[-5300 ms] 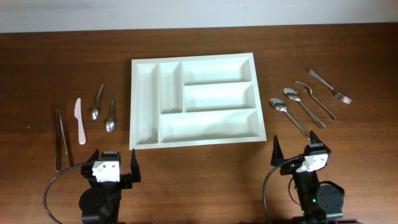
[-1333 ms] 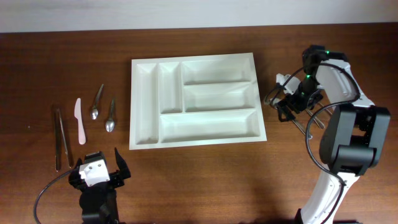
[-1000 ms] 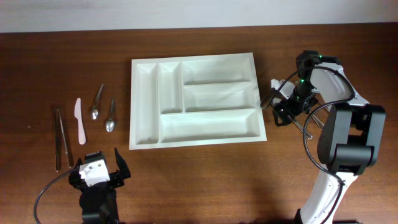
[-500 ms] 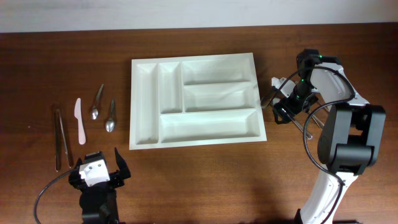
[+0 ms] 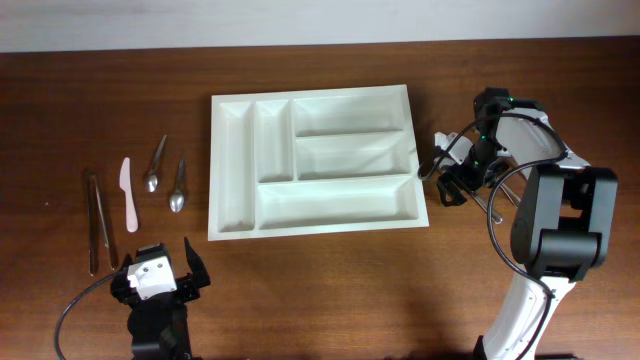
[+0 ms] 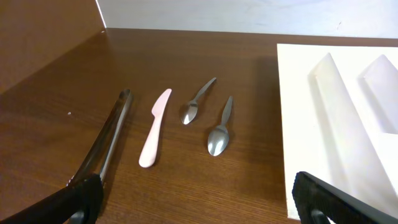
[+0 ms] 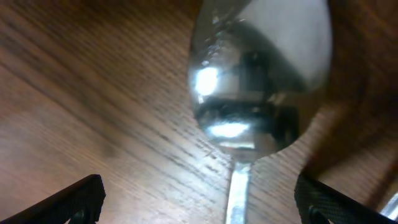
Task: Pack container
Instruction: 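Lower the right gripper and close it on the leftmost large spoon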
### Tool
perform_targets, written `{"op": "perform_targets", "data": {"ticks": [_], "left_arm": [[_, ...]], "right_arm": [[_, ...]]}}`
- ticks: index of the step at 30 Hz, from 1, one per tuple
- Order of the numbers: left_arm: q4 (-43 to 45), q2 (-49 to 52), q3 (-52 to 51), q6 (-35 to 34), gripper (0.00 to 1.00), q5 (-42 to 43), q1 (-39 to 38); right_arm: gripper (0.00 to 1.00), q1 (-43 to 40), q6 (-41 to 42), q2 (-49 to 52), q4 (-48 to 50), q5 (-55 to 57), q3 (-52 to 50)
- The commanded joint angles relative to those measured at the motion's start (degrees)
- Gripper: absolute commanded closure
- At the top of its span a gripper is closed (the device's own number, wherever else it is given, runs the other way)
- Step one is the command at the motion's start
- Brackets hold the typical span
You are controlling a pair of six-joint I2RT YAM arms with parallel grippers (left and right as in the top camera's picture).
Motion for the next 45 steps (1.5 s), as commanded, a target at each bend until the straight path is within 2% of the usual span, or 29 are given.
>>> {"op": "perform_targets", "data": {"ticks": [1,23,29,34,41,45], "left_arm": [[-0.33,0.13,-0.04,-0.55,0.01,-1.01,0.20],[-0.33,0.13,-0.04,-0.55,0.01,-1.01,0.20],[-0.33,0.13,-0.04,-0.55,0.01,-1.01,0.20],[-0.33,0.13,-0.04,-0.55,0.01,-1.03,0.20],[-0.33,0.13,-0.04,-0.55,0.01,-1.01,0.20],[-0.33,0.13,-0.04,-0.55,0.01,-1.01,0.20]], "right_arm": [[0.01,0.22,-0.20,0.63,1.40,2.29,-1.22],[0.00,0.39,1.53,0.63,6.88,4.35,-7.76],[0.04,1.92,1.53,0.63,6.88,4.39,-7.76],[0.10,3.65,1.57,0.63,6.91,5.29,-7.76],[0.39,4.11,2.84,0.63,6.91,6.27,-7.76],[0.44,4.11,2.84,0.63,6.91,6.27,-7.76]]}}
